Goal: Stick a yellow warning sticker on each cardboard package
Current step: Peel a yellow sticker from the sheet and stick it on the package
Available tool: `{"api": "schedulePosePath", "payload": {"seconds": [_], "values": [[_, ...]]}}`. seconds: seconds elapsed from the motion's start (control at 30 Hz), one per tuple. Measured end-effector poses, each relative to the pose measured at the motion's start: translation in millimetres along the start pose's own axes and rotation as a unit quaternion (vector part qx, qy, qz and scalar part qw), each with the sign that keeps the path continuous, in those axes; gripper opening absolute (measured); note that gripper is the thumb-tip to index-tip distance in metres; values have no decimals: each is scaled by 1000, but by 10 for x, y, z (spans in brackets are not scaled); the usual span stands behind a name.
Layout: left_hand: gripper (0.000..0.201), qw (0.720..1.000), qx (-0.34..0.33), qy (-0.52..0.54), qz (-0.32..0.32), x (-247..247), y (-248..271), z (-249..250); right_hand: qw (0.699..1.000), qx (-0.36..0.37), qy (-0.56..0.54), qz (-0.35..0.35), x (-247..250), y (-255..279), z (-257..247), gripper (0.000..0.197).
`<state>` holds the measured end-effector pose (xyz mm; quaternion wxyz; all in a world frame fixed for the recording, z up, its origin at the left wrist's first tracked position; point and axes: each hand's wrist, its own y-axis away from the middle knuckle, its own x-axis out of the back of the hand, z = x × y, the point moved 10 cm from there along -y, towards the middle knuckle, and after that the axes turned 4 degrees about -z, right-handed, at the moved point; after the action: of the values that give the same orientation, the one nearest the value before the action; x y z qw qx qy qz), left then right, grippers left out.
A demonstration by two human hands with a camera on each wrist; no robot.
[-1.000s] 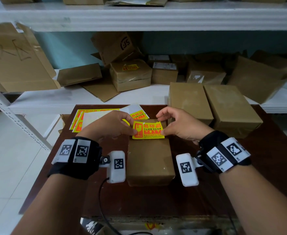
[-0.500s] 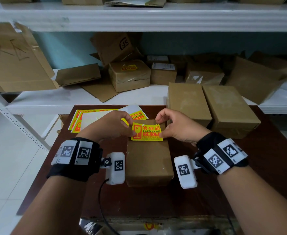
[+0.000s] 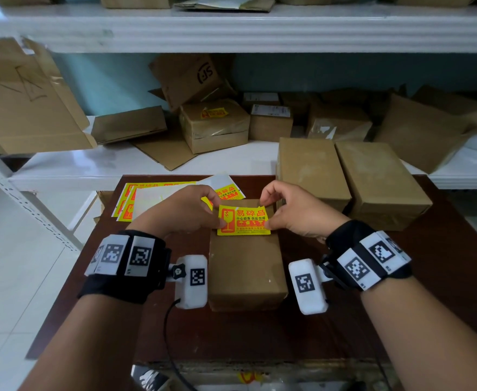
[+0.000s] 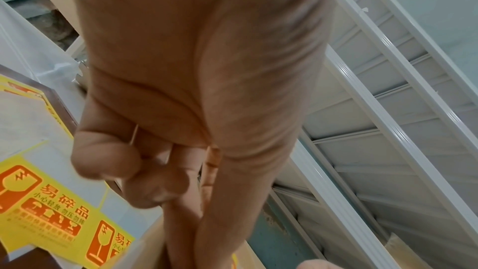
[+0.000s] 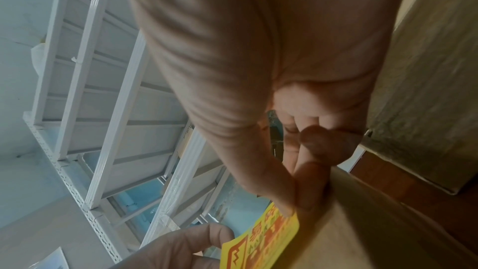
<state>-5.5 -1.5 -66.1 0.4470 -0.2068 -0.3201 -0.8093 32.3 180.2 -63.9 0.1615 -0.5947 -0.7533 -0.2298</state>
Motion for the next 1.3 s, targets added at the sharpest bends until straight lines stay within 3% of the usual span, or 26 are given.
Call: {"api": "schedulePosePath", "payload": {"seconds": [1.3], "values": [[34,999,11,-24,17,-7,-17,-15,1000,2,20,10,-59,-46,4,47]]}}
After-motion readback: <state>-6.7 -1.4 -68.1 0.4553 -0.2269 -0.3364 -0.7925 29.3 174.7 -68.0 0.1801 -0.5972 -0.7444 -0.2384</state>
